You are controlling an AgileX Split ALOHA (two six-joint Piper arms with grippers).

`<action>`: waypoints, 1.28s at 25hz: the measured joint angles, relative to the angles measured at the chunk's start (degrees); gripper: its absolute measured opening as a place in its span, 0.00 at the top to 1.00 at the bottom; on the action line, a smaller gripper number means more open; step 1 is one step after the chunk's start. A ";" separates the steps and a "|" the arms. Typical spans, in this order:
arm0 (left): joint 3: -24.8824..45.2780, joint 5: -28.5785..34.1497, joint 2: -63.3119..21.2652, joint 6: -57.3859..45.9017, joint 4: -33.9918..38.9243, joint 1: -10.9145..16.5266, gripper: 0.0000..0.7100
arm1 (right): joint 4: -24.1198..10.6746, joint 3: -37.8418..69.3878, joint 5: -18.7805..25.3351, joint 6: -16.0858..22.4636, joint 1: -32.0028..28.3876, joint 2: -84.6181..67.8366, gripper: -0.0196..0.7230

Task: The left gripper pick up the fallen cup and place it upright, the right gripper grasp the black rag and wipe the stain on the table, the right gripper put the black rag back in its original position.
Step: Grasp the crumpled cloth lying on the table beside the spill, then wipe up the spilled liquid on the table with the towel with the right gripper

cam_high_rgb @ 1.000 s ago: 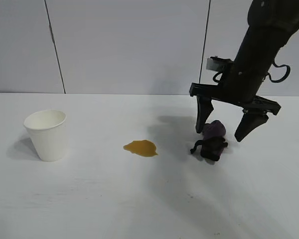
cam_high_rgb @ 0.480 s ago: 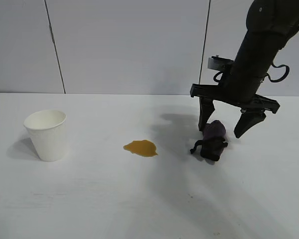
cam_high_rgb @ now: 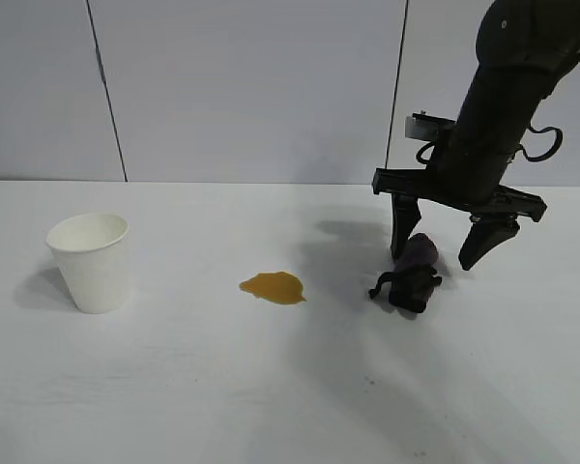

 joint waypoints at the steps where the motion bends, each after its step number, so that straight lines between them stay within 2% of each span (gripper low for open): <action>1: 0.00 0.00 0.00 0.00 0.00 0.00 0.03 | 0.16 0.00 0.00 0.13 0.00 0.44 0.27; 4: 0.00 0.00 0.00 0.00 0.00 0.00 0.03 | 0.69 0.00 0.00 0.76 0.00 1.43 0.28; 6: 0.00 0.00 0.00 0.00 0.00 0.00 0.03 | 0.82 0.00 -0.04 0.84 0.00 1.49 0.35; 7: 0.00 0.00 0.00 0.00 0.00 0.00 0.03 | 0.97 0.00 -0.04 0.84 0.00 1.49 0.41; 10: 0.00 0.00 0.00 0.00 0.00 0.00 0.03 | 1.14 0.00 -0.04 0.84 0.00 1.49 0.73; 12: 0.00 0.00 0.00 0.00 0.00 0.00 0.03 | 1.18 -0.11 0.01 0.84 0.00 1.49 0.85; 16: 0.00 0.00 0.00 0.00 0.00 0.00 0.03 | 1.18 -0.75 1.42 0.84 0.00 1.49 0.85; 21: 0.00 0.00 0.00 0.00 0.00 0.00 0.03 | 2.88 -6.89 8.69 -0.40 0.00 1.67 0.85; 25: 0.00 0.00 0.00 0.00 0.00 0.00 0.03 | 3.95 -12.12 13.24 -1.51 2.29 1.67 0.85; 28: 0.00 0.00 0.00 0.00 0.00 0.00 0.03 | 4.14 -14.85 13.69 -1.73 6.44 1.67 0.85; 32: 0.00 0.00 0.00 0.00 0.00 0.00 0.03 | 4.60 -16.58 11.98 -1.31 13.05 1.67 0.85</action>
